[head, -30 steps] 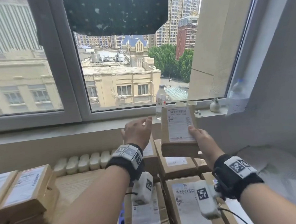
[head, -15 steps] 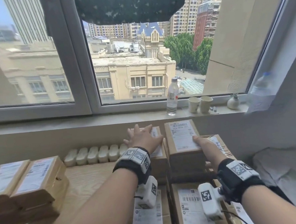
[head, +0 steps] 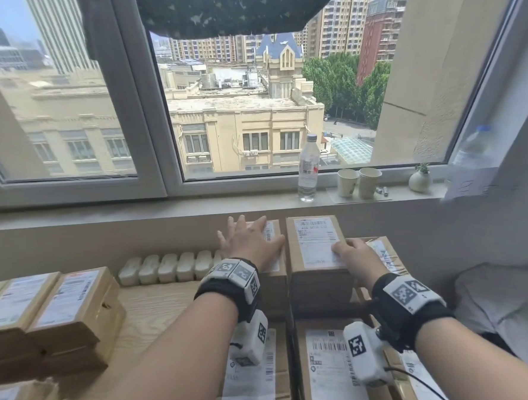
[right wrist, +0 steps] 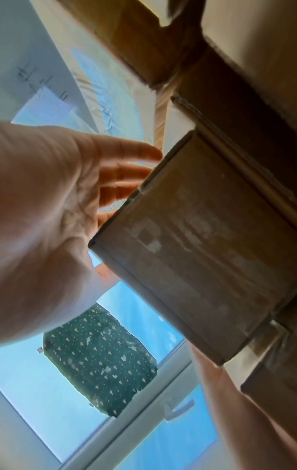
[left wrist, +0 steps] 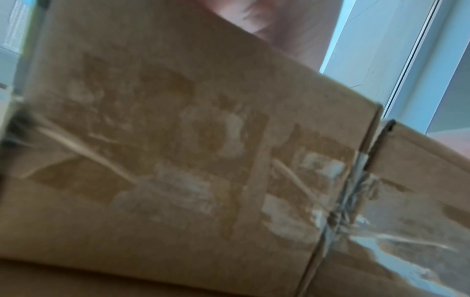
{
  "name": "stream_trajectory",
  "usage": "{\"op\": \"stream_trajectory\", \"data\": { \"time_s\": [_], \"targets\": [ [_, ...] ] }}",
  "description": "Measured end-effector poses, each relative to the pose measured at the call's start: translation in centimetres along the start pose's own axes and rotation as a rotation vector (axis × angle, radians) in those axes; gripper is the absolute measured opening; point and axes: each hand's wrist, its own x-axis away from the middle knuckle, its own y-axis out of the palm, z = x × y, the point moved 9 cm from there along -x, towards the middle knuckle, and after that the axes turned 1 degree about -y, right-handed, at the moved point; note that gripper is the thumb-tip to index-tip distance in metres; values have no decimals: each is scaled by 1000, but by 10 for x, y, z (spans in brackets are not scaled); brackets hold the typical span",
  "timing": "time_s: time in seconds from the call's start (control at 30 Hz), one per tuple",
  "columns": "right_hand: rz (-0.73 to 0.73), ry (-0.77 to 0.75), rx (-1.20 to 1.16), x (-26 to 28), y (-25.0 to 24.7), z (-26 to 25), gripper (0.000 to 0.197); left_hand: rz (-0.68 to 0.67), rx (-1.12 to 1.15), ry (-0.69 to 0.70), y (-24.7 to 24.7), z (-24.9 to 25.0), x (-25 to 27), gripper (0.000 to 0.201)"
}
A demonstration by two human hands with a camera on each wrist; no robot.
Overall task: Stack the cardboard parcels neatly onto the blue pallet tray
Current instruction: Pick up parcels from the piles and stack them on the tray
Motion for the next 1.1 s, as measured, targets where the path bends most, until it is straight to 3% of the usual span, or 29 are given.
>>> {"op": "stream_trajectory", "data": {
  "time_s": [0.07,0.13,0.23,0.33,0.7,1.1],
  "targets": [
    [29,-48,179,1,-4,-7,52,6,12,3,-2,1,3,70],
    [74,-158,380,5,-7,-23,59,3,29,6,-4,2,5,67],
    [110,-360,639,18,-1,-55,58,24,36,21,-11,7,13,61],
    [109,-515,753,33,12,-79,52,47,20,39,-17,11,23,56],
    [-36,-849,535,101,81,-102,35,231,82,-26,-39,-51,92,43],
    [-217,-923,576,185,199,-108,30,264,61,-197,-64,-175,171,39]
  ]
}}
